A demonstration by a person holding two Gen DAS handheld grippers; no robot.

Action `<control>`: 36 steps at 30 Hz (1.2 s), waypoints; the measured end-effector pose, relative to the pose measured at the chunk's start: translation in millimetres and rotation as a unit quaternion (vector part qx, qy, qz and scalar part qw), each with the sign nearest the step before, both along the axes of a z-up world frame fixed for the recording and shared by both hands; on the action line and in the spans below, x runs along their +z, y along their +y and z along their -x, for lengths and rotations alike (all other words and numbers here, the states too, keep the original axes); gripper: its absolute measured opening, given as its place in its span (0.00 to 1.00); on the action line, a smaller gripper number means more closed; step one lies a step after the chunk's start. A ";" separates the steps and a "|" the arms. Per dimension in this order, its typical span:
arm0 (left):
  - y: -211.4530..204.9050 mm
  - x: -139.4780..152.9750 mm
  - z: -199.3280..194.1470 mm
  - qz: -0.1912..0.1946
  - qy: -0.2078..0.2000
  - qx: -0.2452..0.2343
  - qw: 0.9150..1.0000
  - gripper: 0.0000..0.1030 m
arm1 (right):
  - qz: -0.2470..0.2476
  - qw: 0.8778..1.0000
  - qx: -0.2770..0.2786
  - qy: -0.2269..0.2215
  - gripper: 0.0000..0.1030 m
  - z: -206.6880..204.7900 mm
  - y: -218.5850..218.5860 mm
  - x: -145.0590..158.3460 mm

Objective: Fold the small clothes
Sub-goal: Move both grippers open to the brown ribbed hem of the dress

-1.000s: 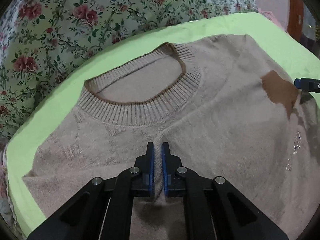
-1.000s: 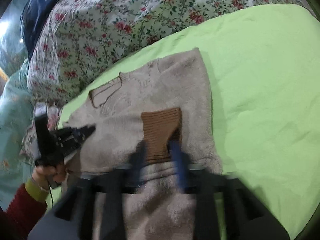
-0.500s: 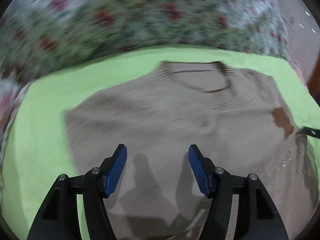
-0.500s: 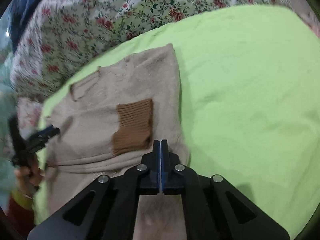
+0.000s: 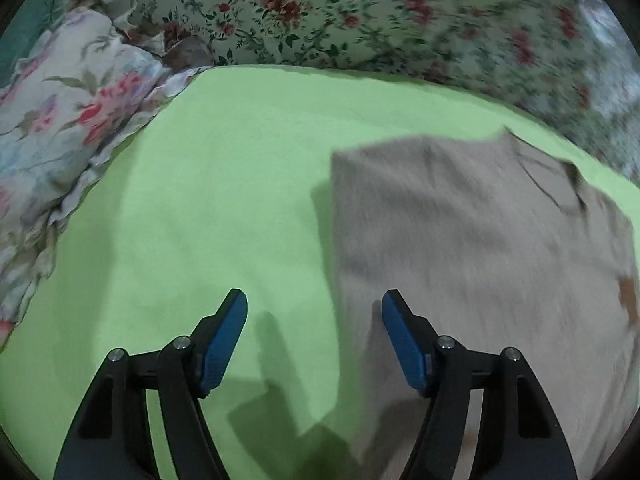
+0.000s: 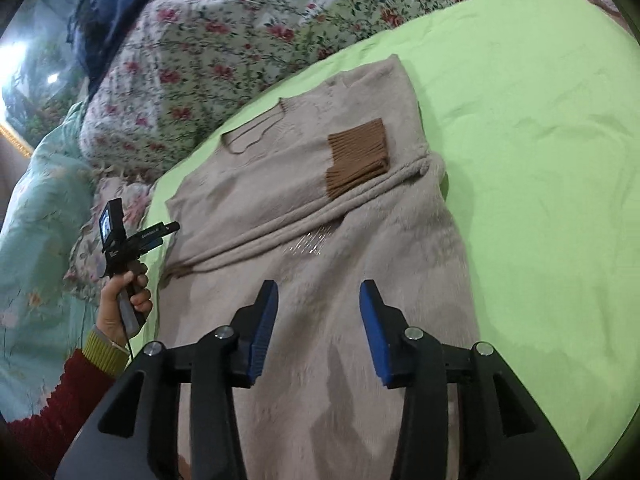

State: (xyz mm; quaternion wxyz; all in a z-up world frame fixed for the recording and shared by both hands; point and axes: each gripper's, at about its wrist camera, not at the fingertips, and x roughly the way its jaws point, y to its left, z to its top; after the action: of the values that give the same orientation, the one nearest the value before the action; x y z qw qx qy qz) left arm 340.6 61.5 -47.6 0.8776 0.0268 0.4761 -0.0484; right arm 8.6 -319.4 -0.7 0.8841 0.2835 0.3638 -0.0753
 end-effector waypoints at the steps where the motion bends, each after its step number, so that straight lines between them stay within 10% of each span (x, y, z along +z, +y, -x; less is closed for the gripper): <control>1: 3.8 4.0 19.2 0.014 -0.001 -0.007 1.000 0.68 | 0.004 1.000 -0.002 -0.002 0.50 7.0 2.1 2.1; 17: 50.7 -26.5 284.5 0.205 0.080 -0.038 0.975 0.78 | 0.009 1.000 0.002 0.010 0.58 115.3 17.8 -16.8; 31: 26.2 -38.6 350.8 0.274 0.100 -0.099 0.951 0.80 | -0.079 0.990 0.113 0.031 0.58 137.2 24.1 -65.4; 36: 33.0 -44.1 341.5 0.302 0.111 -0.093 0.942 0.56 | -0.091 0.989 0.115 0.012 0.53 124.5 24.2 -70.6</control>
State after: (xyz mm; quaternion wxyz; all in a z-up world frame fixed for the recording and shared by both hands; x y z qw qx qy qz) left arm -0.9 94.5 -91.7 0.7777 -0.2004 0.5291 -0.2740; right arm -115.9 -295.2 -71.3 0.8528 0.3184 0.4100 0.0565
